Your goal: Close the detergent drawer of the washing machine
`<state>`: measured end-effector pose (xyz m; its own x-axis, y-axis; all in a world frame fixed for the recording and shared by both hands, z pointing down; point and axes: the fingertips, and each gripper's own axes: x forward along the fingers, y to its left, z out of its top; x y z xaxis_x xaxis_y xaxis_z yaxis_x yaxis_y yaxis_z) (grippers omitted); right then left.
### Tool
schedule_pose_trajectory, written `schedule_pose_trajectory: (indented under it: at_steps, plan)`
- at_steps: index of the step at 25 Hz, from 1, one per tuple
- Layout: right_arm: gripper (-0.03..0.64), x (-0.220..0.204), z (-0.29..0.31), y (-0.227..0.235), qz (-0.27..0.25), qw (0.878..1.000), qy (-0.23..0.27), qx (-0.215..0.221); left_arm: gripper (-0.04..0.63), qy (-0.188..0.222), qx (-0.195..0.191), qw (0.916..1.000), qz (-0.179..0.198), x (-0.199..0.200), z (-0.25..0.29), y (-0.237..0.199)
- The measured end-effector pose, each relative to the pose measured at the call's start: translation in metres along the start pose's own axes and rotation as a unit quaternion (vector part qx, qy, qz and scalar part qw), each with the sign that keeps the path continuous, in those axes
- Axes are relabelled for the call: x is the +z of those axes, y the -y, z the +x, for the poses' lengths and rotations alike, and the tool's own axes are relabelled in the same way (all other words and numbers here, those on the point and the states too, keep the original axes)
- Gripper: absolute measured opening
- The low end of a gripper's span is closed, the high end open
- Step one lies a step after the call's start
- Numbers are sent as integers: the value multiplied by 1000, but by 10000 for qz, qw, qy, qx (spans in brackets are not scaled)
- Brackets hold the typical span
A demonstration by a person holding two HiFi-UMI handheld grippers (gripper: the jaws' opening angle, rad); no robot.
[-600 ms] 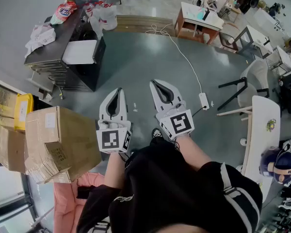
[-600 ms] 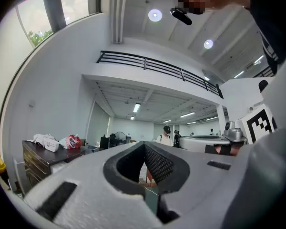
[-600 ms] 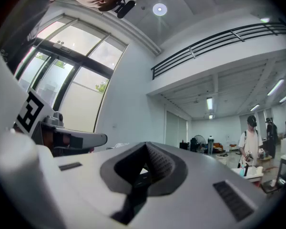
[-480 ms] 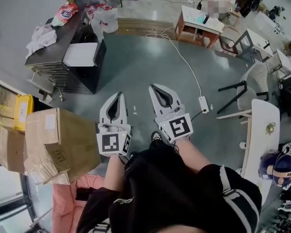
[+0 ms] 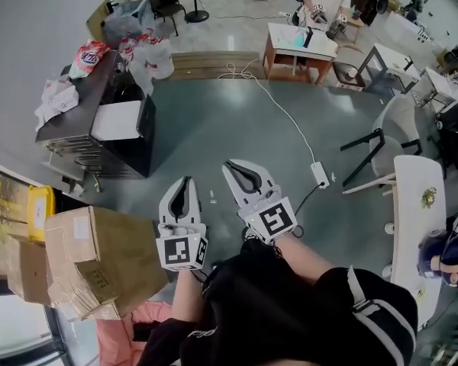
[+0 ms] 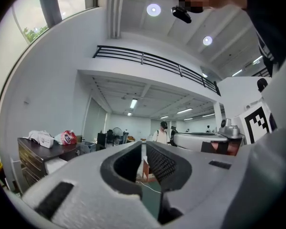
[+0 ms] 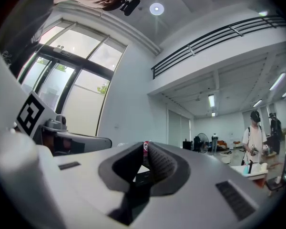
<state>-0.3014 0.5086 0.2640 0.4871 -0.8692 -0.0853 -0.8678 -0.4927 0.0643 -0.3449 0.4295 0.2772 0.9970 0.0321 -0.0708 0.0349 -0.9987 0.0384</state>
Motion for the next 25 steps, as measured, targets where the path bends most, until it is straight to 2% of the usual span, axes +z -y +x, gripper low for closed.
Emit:
schedule_pose_trajectory:
  at_steps: [2, 10, 16, 22, 25]
  plan:
    - [77, -3, -1, 10, 44, 10000, -51, 21, 101, -18, -99, 9999, -68, -2, 10, 6]
    - [131, -15, -8, 62, 48, 9998, -155, 61, 135, -184, -20, 9998, -120, -21, 54, 25]
    - [132, -20, -12, 107, 56, 9998, -132, 157, 135, -230, 211, 9995, -78, -26, 81, 46]
    - [144, -37, 8, 133, 211, 9994, -172, 210, 144, -463, 522, 9976, -20, -37, 97, 26]
    - [146, -44, 23, 143, 286, 9991, -220, 210, 147, -520, 547, 9971, -33, -42, 109, 14]
